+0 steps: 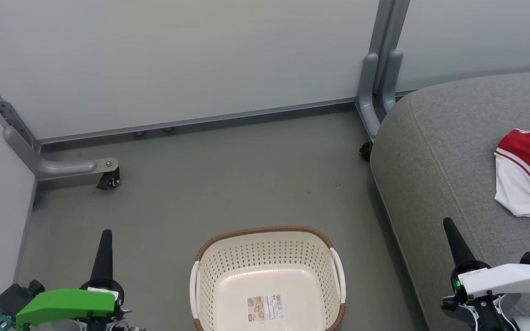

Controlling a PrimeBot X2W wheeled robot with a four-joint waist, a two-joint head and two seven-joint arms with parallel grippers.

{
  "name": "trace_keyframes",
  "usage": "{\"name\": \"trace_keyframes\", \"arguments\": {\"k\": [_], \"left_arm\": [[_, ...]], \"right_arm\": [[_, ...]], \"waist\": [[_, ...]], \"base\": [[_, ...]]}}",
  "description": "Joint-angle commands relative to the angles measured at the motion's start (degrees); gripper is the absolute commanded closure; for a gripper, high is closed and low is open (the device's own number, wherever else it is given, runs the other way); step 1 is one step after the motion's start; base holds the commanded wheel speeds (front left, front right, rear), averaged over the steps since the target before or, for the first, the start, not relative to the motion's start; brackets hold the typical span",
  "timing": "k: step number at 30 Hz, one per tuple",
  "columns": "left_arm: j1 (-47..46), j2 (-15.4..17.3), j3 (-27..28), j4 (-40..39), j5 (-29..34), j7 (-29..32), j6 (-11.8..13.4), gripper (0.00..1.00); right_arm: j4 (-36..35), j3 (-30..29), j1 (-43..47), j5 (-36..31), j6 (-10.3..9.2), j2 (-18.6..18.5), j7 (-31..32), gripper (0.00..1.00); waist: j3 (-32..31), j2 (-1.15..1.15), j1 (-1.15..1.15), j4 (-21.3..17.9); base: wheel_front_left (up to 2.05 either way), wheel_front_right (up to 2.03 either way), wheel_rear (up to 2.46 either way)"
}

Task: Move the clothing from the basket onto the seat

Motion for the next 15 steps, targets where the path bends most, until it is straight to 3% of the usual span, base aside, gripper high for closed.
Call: {"name": "trace_keyframes", "arguments": {"k": [1,15], "left_arm": [[-1.62,0.50,0.40,-0.13,-1.56,0.36,-0.35,1.00],[-3.12,0.55,1.56,1.03,-8.61,2.12,-0.60,1.00]], "right_arm": [[-0.11,-0.34,-1.19,1.51,-0.03,-0.40,0.36,1.00],[0.86,-1.32,-2.25,8.40,-0.03,-0.27,2.15,1.00]], "waist": [[0.02,0.25,0.00,-0.03],[0.17,0.29,0.00,-0.29]], "base": [[0.00,0.00,0.00],[0.00,0.00,0.00]]}}
